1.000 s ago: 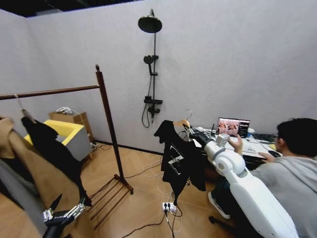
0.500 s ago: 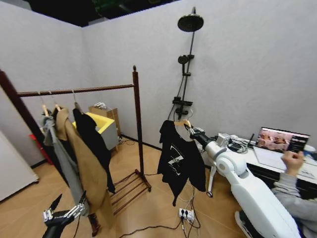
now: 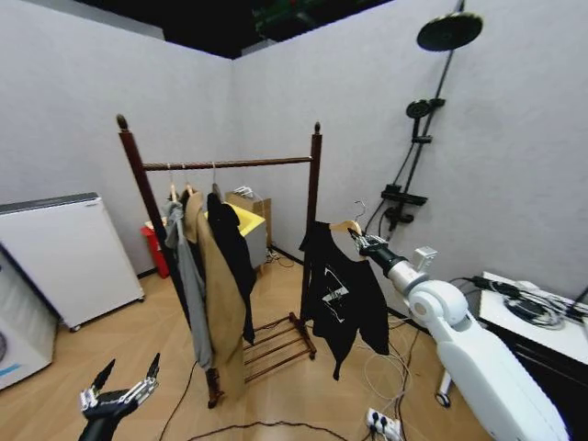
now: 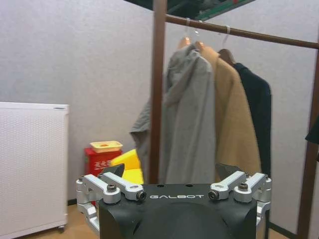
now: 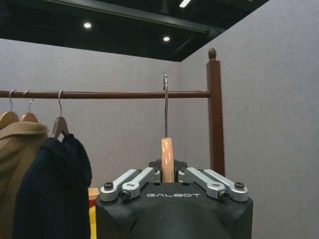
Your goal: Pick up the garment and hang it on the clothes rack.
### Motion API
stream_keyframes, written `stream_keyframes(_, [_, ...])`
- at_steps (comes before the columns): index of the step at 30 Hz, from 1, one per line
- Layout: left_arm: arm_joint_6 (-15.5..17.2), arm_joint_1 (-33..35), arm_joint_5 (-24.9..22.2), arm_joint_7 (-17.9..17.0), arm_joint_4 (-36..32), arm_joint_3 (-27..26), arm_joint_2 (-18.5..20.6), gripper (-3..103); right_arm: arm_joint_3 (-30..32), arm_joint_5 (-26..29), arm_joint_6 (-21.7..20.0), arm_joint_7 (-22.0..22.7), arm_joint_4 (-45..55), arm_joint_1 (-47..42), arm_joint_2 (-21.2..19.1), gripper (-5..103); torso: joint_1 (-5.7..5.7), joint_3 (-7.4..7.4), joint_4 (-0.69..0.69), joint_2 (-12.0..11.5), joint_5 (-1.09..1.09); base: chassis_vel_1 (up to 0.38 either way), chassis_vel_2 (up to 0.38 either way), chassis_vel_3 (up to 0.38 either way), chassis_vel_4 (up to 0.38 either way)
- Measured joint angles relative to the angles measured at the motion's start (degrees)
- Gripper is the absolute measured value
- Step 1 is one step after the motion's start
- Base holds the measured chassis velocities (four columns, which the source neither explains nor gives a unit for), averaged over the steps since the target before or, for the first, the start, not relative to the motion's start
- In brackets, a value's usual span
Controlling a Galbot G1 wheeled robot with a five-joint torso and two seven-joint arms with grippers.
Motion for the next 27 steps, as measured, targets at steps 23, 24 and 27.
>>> stream_keyframes(23, [0.0, 0.0, 0.0, 0.0, 0.0, 0.0, 0.0, 100, -1.1, -5.7, 0.3, 0.2, -2.4, 1.8, 0.5, 10, 0.0, 0.0, -0.04, 0.0, 0.0, 0.095, 0.094, 0.089, 0.09])
stream_keyframes(24, [0.0, 0.0, 0.0, 0.0, 0.0, 0.0, 0.0, 100, -1.1, -5.7, 0.3, 0.2, -2.4, 1.8, 0.5, 10, 0.0, 0.0, -0.04, 0.0, 0.0, 0.0, 0.0, 0.0, 0.0])
stream_keyframes(27, [0.0, 0.0, 0.0, 0.0, 0.0, 0.0, 0.0, 100, -1.5, -5.9, 0.3, 0.0, -2.5, 2.6, 0.4, 10, 0.0, 0.0, 0.0, 0.0, 0.0, 0.0, 0.0, 0.0, 0.0])
